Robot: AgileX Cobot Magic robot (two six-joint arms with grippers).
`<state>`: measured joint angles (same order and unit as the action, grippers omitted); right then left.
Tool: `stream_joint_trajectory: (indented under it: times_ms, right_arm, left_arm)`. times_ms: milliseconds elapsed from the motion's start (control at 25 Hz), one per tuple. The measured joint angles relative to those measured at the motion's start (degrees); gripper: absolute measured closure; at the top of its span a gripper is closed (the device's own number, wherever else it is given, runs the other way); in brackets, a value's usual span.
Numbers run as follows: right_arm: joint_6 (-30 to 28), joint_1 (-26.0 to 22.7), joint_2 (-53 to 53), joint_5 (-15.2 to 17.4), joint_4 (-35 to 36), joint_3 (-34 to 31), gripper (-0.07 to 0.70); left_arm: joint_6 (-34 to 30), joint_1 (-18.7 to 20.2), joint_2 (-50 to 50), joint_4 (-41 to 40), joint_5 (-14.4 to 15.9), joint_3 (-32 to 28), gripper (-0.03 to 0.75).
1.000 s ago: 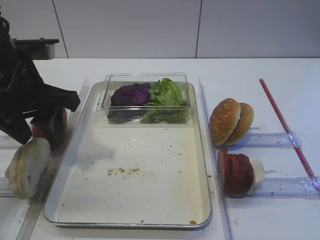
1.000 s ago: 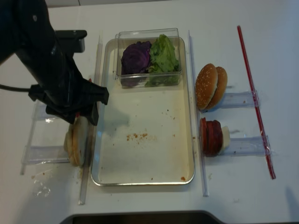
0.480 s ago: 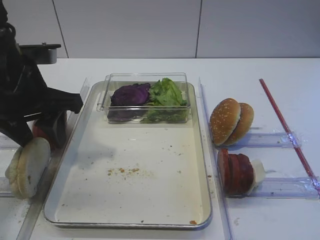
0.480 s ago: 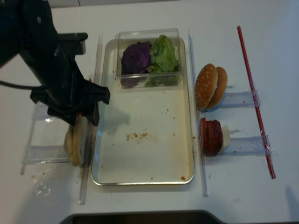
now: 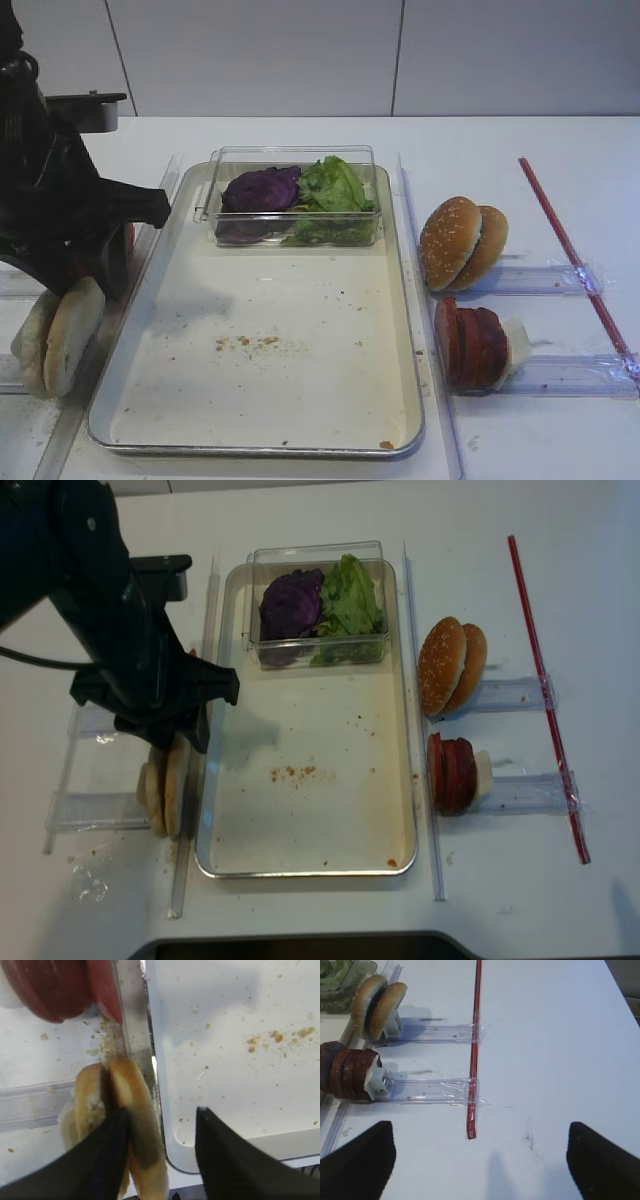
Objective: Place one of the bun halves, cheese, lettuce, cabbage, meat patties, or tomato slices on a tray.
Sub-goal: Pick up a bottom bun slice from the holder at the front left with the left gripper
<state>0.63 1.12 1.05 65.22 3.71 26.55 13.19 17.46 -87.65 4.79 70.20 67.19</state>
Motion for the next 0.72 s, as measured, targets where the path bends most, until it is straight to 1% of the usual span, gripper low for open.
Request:
stream_joint_trajectory:
  times_ms: [560,720]
  right_arm:
    - [0.0,0.0,0.0,0.0,0.0,0.0,-0.06]
    - [0.1,0.0,0.0,0.0,0.0,0.0,-0.06]
  left_arm:
    - [0.1,0.0,0.0,-0.67,0.0,-0.11,0.434]
    - [0.1,0.0,0.0,-1.24,-0.29,-2.08,0.435]
